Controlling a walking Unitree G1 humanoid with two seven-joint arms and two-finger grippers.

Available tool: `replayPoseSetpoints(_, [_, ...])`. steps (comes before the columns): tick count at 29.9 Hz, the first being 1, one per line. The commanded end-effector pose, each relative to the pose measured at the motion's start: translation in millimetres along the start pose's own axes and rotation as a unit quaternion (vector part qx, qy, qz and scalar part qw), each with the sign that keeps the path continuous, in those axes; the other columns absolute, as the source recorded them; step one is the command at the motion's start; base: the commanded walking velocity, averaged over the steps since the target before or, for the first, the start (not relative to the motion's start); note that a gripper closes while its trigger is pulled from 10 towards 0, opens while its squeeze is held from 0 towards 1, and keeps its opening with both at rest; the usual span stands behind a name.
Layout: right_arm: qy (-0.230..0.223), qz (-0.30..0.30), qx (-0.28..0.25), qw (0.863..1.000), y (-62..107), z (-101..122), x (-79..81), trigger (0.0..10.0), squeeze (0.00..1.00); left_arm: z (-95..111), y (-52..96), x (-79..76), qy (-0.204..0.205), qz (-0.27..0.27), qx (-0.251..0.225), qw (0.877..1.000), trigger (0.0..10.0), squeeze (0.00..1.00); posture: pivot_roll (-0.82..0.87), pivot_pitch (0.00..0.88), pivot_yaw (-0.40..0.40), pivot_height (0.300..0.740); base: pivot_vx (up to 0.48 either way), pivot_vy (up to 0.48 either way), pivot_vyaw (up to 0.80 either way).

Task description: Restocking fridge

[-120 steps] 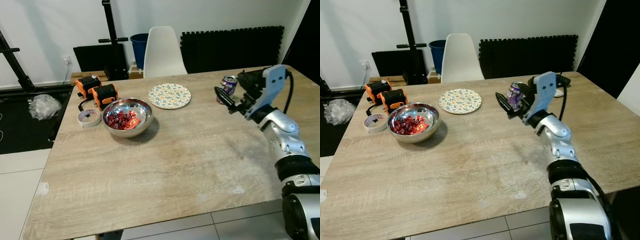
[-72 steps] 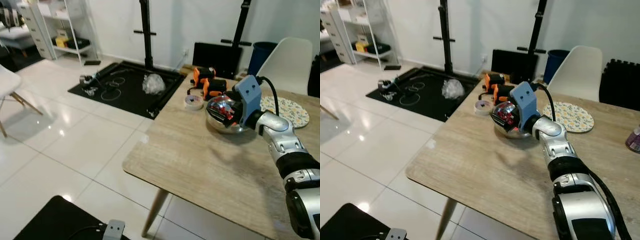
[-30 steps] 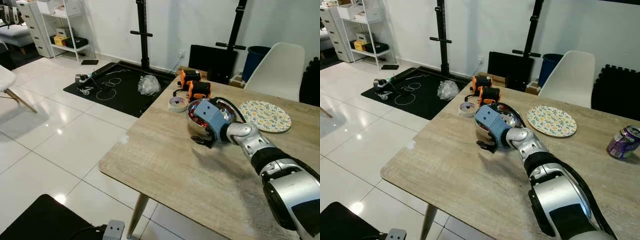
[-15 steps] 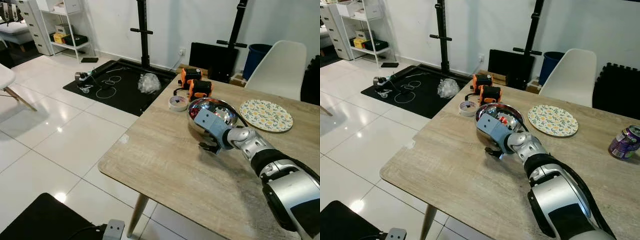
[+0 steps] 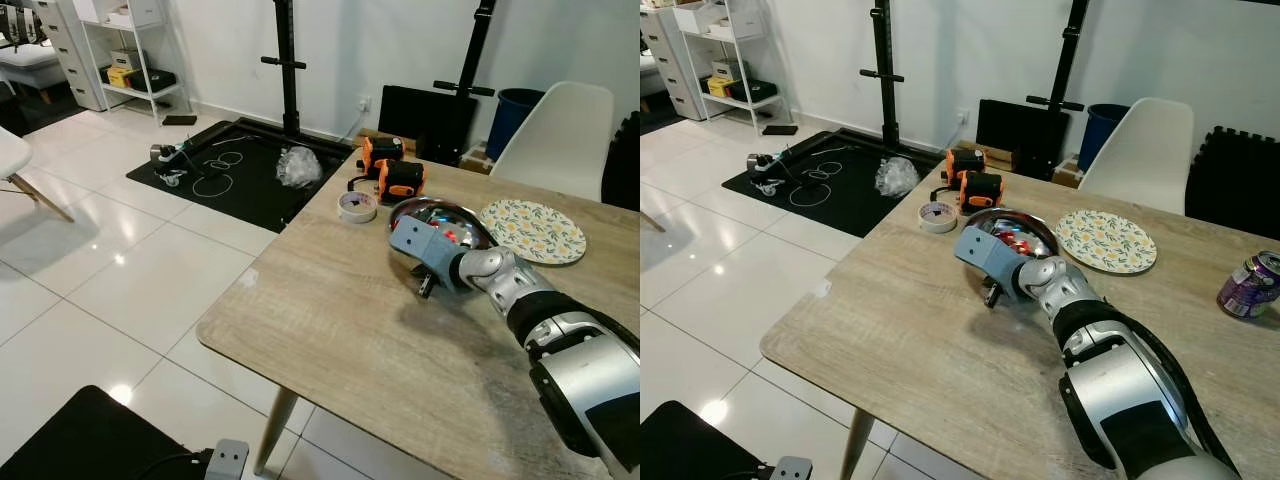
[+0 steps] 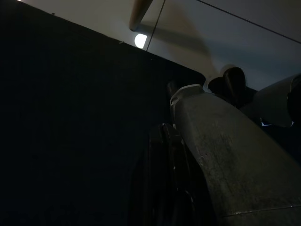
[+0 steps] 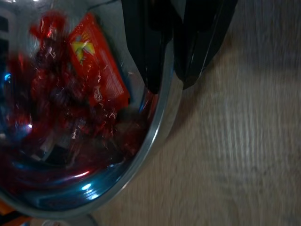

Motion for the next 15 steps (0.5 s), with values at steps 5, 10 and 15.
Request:
replayPoseSetpoints(5, [0.054, 0.025, -0.033, 0.998, 11.8, 8.5, -14.8, 0.0, 0.0, -14.0, 0.9, -2.1, 0.003, -0.001, 0.024, 1.0, 10.0, 0.0, -0.05, 0.0, -0.04, 0.74, 0.0, 0.0, 0.0])
replayPoseSetpoints(10, [0.093, 0.097, -0.096, 0.986, 20.2, 16.8, -10.9, 0.0, 0.0, -13.9, 0.9, -1.9, 0.003, 0.0, 0.025, 1.0, 10.0, 0.0, -0.06, 0.0, -0.04, 0.74, 0.0, 0.0, 0.0])
replayPoseSetpoints(15, [0.114, 0.167, -0.172, 0.964, 30.4, 28.7, -4.8, 0.0, 0.0, -14.3, 1.0, -1.8, 0.002, 0.0, 0.026, 1.0, 10.0, 0.0, -0.06, 0.0, -0.036, 0.74, 0.0, 0.0, 0.0])
Point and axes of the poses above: a point about 5 cm out from each wrist's last joint towards the gripper, its own y axis pointing back from the gripper into the wrist, its own z axis along the axis of the wrist's last joint, x = y × z, the point moved 1 cm from there along -y, pointing out of the wrist towards the gripper, and after that the axes turned 12 degrees about y, right-handed, at the moved point
